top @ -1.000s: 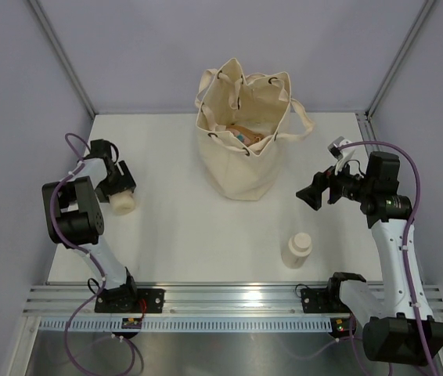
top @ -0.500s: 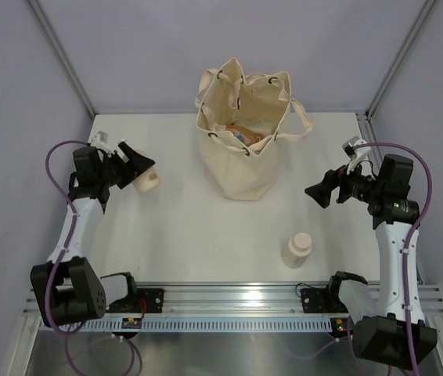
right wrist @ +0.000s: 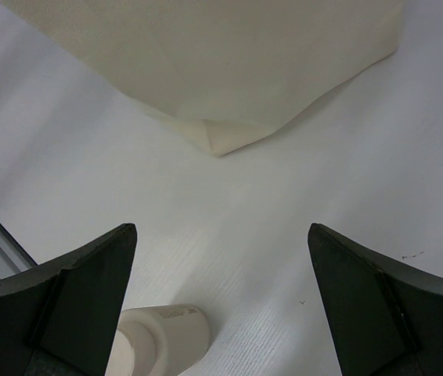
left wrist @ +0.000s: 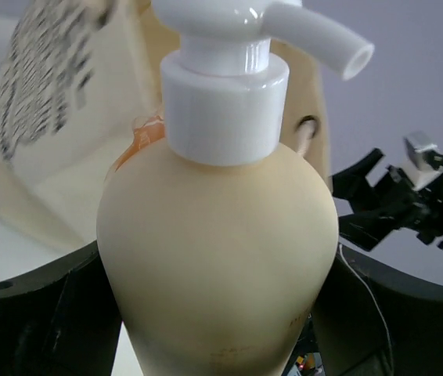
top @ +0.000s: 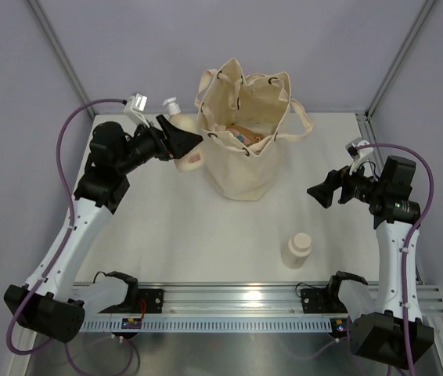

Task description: Place the personal care products into the canvas bag

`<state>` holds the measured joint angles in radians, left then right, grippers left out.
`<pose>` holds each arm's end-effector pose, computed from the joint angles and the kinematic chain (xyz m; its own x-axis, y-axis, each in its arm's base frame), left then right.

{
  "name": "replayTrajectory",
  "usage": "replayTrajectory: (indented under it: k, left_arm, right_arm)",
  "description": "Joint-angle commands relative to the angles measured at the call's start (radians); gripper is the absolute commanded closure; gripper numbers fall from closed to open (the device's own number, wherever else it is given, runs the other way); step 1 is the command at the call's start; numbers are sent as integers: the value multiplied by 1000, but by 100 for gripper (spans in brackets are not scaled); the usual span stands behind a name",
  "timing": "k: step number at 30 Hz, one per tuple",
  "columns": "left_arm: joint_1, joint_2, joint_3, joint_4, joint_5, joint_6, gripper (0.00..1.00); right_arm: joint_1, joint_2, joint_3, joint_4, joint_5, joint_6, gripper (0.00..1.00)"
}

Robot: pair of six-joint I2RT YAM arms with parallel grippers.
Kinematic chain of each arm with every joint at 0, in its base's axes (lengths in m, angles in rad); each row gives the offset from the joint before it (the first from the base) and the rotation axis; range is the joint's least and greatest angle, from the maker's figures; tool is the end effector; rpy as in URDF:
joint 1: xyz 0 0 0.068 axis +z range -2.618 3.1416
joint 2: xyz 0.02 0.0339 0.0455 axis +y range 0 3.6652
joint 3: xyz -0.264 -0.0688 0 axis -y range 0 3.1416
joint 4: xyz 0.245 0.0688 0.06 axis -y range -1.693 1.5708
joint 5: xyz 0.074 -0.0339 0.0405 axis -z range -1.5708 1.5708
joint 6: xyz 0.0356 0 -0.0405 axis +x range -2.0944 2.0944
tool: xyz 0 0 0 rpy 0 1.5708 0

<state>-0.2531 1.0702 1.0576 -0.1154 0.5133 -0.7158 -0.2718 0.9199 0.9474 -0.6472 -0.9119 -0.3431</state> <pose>0.2311 -0.0778 0.3886 -0.5458 -0.4493 -0.7073 0.4393 0.5653 -0.6982 0.1822 -0.0216 0.3346 -0.3736 -0.1097 -0.9211 -0.6173 0.7706 0.1586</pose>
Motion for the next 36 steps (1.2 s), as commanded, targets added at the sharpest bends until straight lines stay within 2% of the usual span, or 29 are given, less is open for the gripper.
replayTrajectory:
  k: [1,6,8,14,16,21,22,23,25,27,28,29,31,33,35,36]
  left_arm:
    - [-81,40,280,93,-116,142,100]
    - [-143,261,511,46,-127,194,100]
    - [-167,387,654,25,-134,205,100]
    - [-238,734,1097,-215,-225,361,100]
    - [-256,786,1139,-234,-269,394,100]
    - [-311,847,1043,-239,-341,527,100]
    - [-327,853,1024,-239,-354,539,96]
    - [-333,856,1004,-236,-364,559,81]
    - [-339,867,955,-228,-349,573,76]
    - [-339,875,935,-222,-329,576,54]
    - [-339,882,937,-225,-316,581,43]
    - [-339,884,938,-231,-299,602,23]
    - [-339,878,947,-228,-288,607,1]
    - [-341,870,963,-228,-273,624,1]
    - [-339,861,990,-234,-268,619,1]
    - [-339,858,998,-237,-262,618,1]
  right_arm:
    - [-10,4,-2,31,-38,-8,1]
    - [-15,4,-4,23,-38,-14,0]
    - [-17,4,-6,23,-44,-14,0]
    - [-20,25,2,6,-74,-19,0]
    - [-20,28,2,6,-74,-20,1]
    - [-21,36,5,-6,-65,-36,0]
    - [-21,36,5,-12,-70,-45,0]
    - [-20,36,4,-14,-74,-50,1]
    - [-21,39,4,-22,-82,-62,1]
    - [-21,40,2,-37,-99,-83,1]
    - [-21,45,1,-83,-160,-146,0]
    - [-21,50,-1,-115,-204,-186,0]
    - [-20,65,2,-239,-339,-334,0]
    - [-11,71,17,-293,-355,-391,0]
    - [17,79,28,-293,-296,-404,0]
    - [54,83,34,-298,-218,-407,1]
